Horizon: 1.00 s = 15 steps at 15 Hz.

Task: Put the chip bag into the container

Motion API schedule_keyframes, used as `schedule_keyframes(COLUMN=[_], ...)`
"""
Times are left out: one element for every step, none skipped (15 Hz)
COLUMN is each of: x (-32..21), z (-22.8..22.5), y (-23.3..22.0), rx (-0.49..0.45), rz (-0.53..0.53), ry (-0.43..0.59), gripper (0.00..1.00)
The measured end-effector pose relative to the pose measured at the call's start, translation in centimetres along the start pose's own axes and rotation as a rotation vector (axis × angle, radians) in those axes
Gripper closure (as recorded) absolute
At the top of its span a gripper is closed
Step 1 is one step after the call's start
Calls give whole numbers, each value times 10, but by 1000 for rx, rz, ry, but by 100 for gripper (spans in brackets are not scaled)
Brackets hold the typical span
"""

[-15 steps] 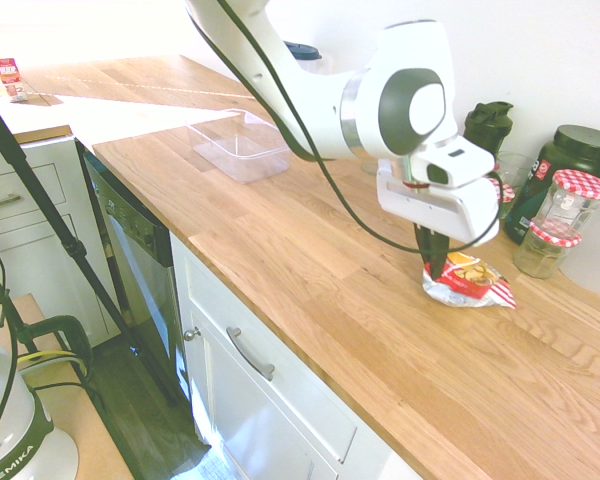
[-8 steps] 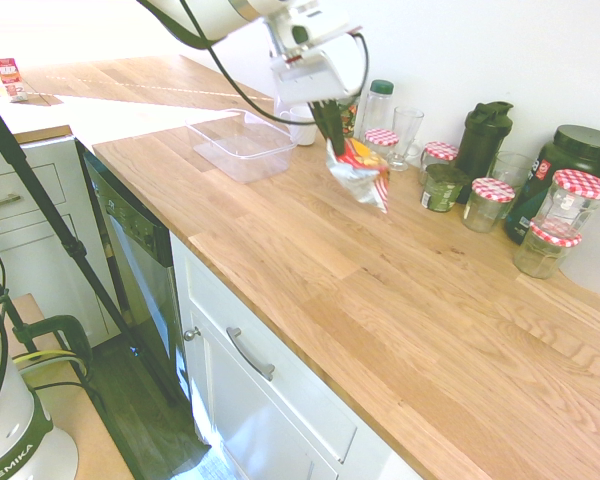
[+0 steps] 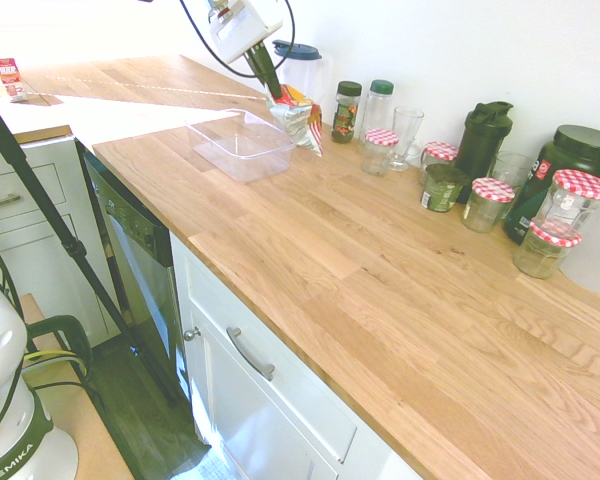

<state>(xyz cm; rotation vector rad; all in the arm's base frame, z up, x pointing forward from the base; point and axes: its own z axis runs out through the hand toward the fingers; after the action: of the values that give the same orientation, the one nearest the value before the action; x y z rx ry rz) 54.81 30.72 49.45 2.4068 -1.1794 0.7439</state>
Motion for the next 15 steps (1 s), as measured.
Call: schedule_keyframes(x=[-18,-37,-58,-79,-95,-109,-119,-127,-134,-138,-140,-141,-140,-139,-137], z=[-2,-3,-5,-9,-13,-17,-20,-20,-17,-14,-9,-4,0,2,0], y=[-17,-33,-48,-60,-70,-79,-86,-93,-99,-104,-108,-111,-112,-113,-113], rx=[-1,-3,-6,-10,-10,-14,-20,-25,-34,-39,-45,-53,-58,-58,-51], rz=[-10,-20,-30,-40,-49,-56,-57,-55,-54,-52,-48,-43,-39,-38,-35], ry=[0,3,9,12,14,17,22,24,22,15,7,-1,-5,-6,-7], gripper=[100,100,100,100,100,100,100,100,100,100,0,0,0,0,0])
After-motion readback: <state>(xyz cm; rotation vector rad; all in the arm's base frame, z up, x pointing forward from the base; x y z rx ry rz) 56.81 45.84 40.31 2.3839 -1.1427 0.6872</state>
